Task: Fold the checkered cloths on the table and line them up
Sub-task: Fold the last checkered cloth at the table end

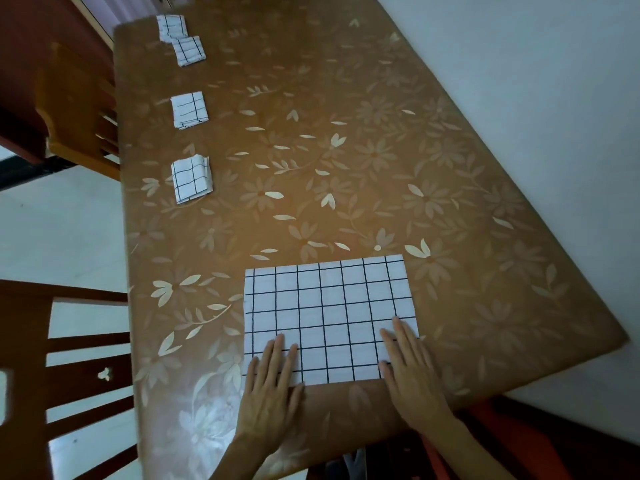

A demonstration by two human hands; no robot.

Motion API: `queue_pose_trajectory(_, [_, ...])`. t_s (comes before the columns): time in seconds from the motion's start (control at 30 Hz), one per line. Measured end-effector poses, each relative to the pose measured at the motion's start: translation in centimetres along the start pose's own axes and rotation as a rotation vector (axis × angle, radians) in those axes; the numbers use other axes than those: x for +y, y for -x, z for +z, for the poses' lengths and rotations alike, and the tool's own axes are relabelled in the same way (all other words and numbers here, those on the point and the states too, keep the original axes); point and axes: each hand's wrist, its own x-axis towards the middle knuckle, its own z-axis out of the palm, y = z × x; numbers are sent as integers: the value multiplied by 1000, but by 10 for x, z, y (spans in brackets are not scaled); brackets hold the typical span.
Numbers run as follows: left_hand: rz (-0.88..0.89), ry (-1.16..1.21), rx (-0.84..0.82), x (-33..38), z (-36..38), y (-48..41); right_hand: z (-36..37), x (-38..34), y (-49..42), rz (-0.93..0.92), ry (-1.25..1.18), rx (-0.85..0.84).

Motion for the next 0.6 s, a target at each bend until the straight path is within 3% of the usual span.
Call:
queue_pose_trajectory(0.17, [86, 37, 54, 19, -11, -16, -24, 8, 15, 347, -231, 107])
queue_pose_trajectory(0.33, [254, 176, 5, 67, -17, -25, -26, -6, 23, 645, -501, 9])
queue_pose_trajectory(0.43, [297, 164, -36, 89, -16, -20, -28, -14, 28, 762, -665, -55])
queue_pose_trajectory(0.6, [188, 203, -102, 99, -31, -7, -47, -38, 35, 853, -1056, -90])
